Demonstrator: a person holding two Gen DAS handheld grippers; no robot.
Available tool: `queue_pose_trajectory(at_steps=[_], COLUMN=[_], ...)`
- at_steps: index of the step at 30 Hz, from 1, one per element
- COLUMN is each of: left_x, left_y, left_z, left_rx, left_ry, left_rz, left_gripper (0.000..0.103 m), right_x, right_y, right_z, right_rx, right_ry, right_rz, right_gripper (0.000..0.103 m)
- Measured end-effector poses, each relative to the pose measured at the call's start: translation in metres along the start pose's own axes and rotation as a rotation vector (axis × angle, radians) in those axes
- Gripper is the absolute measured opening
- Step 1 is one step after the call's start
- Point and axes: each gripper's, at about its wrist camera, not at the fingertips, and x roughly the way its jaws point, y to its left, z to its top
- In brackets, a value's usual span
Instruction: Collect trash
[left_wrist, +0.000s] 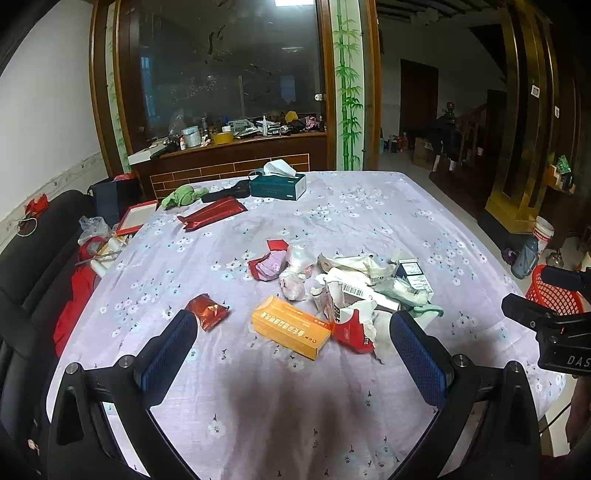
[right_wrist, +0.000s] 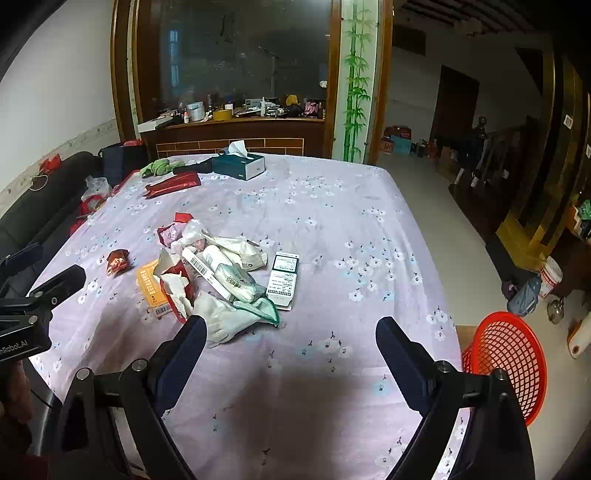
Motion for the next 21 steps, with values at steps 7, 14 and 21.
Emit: queue_pose_trajectory(at_steps=[7,14,21], left_x=[0.0002,0.0032,0.0051], left_y=[0.0026,-0.0011,-0.0032], left_z=[-0.0001,-0.0017,-0.0015], left_rx=[0.003,0.009,0.01], left_ry=[0.008,0.009,0.011], left_rz=[-0.002,-0.005,-0.005], left_gripper=[0.103,0.103,0.103], right_x=[0.0034,0.0072,0.0091], right_y=[-0.0002,-0.0026,-0.0045], right_z=[-0.0003,-0.0011,-0.0021], right_rx=[0.002,0.006,0.006], right_ry=[0.009,0.02,0.021], right_rz=[0.009,0.009,0.009], right_gripper=[0.095,0.094,0.094])
